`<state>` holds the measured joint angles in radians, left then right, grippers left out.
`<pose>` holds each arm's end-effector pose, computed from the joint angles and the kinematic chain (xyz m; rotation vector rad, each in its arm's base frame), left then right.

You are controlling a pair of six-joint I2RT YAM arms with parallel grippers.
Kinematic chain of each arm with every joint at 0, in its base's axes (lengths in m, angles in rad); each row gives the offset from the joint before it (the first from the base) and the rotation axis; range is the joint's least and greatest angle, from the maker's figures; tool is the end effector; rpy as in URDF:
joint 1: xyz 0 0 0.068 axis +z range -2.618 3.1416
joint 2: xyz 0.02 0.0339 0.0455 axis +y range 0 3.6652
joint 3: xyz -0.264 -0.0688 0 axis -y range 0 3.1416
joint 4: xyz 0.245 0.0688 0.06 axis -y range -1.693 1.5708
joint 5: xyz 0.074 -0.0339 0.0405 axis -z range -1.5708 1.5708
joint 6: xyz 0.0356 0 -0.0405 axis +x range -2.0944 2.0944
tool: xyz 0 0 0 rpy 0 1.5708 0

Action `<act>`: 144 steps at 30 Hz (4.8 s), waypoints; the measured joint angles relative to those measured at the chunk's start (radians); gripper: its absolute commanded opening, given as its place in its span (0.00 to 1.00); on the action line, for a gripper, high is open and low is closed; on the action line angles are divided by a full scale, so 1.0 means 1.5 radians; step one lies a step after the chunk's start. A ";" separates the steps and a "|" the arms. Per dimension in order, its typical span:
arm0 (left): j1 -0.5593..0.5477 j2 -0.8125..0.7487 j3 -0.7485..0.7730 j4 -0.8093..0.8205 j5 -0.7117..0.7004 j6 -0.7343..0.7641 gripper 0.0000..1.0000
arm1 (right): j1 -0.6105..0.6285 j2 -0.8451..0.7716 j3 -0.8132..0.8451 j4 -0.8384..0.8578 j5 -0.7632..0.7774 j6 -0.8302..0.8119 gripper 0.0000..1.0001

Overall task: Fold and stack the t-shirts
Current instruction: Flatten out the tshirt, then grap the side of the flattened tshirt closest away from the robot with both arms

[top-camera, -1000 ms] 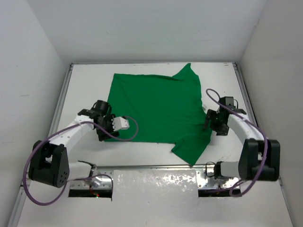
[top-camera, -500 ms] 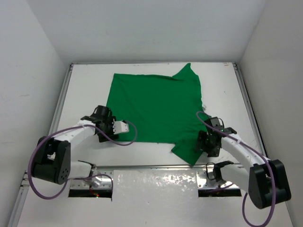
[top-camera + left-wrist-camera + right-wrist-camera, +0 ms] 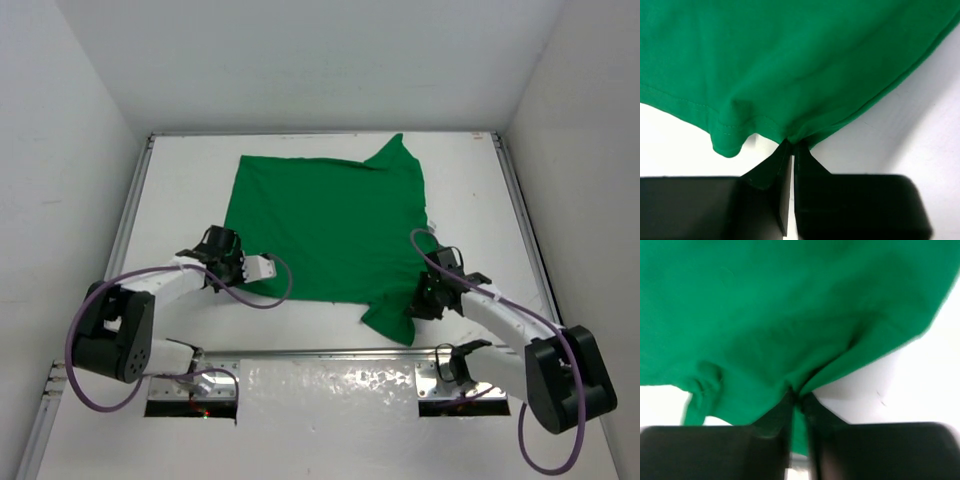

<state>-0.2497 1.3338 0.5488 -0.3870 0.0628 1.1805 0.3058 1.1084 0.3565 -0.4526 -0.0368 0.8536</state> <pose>0.2090 -0.0556 0.1385 1.8179 2.0666 0.1724 0.1535 0.0498 0.1240 0.7579 2.7333 0.3315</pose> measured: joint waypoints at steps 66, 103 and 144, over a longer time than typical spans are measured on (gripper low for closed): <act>0.039 0.614 1.123 -0.296 0.017 -0.246 0.00 | -0.186 0.722 1.134 -0.241 -0.030 -0.184 0.00; 0.045 -0.088 0.169 -0.131 0.041 -0.015 0.00 | -0.196 -0.229 -0.020 0.124 -0.169 -0.188 0.00; 0.051 0.115 0.264 -0.144 -0.017 -0.213 0.00 | -0.185 0.270 0.366 0.110 -0.087 -0.302 0.00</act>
<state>-0.1738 1.5070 0.9443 -0.6033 0.0376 0.8608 0.0277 1.5131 0.9062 -0.2882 -0.1669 0.4007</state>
